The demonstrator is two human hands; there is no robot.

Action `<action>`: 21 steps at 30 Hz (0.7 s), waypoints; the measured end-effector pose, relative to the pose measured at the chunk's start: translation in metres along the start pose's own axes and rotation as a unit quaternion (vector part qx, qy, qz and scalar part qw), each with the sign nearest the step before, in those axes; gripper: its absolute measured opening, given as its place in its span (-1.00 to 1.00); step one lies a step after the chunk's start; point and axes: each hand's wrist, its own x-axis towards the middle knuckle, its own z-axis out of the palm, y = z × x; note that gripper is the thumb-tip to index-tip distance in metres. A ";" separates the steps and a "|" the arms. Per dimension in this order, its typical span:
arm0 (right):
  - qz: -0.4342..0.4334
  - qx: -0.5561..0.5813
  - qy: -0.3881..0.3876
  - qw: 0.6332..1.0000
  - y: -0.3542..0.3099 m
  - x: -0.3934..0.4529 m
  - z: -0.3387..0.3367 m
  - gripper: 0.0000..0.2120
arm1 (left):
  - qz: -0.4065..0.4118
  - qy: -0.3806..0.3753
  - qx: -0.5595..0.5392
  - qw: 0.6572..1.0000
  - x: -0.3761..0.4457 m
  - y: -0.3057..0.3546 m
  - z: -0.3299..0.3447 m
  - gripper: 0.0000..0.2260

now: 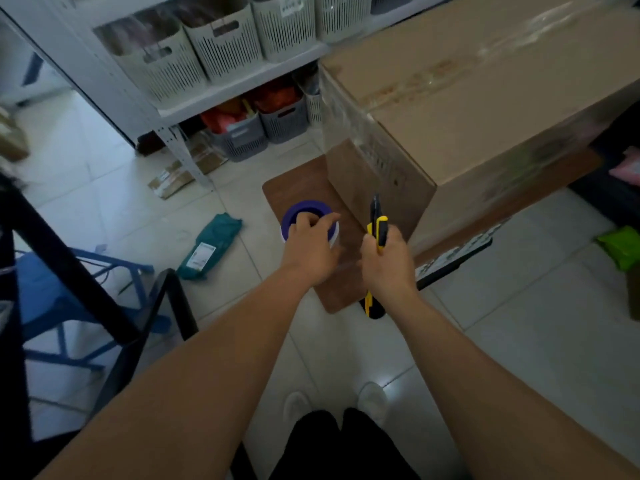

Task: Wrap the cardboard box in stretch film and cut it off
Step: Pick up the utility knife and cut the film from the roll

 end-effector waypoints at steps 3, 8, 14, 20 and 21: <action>0.013 -0.025 -0.006 1.000 0.014 -0.001 0.007 -0.75 | -0.010 -0.020 0.025 0.999 0.014 -0.002 0.008 -0.48; 0.039 -0.045 -0.004 0.998 0.028 0.000 0.024 -0.72 | 0.020 -0.084 0.099 0.991 0.034 -0.004 0.019 -0.59; 0.073 -0.046 0.009 0.996 0.039 -0.004 0.041 -0.75 | 0.065 -0.080 0.120 0.987 0.046 -0.010 0.022 -0.84; 0.092 -0.069 0.009 0.993 0.047 -0.016 0.051 -0.88 | 0.096 -0.063 0.165 0.979 0.040 -0.014 0.023 -0.77; 0.090 -0.080 0.005 0.993 0.047 -0.017 0.053 -0.89 | 0.096 -0.058 0.163 0.980 0.039 -0.014 0.022 -0.76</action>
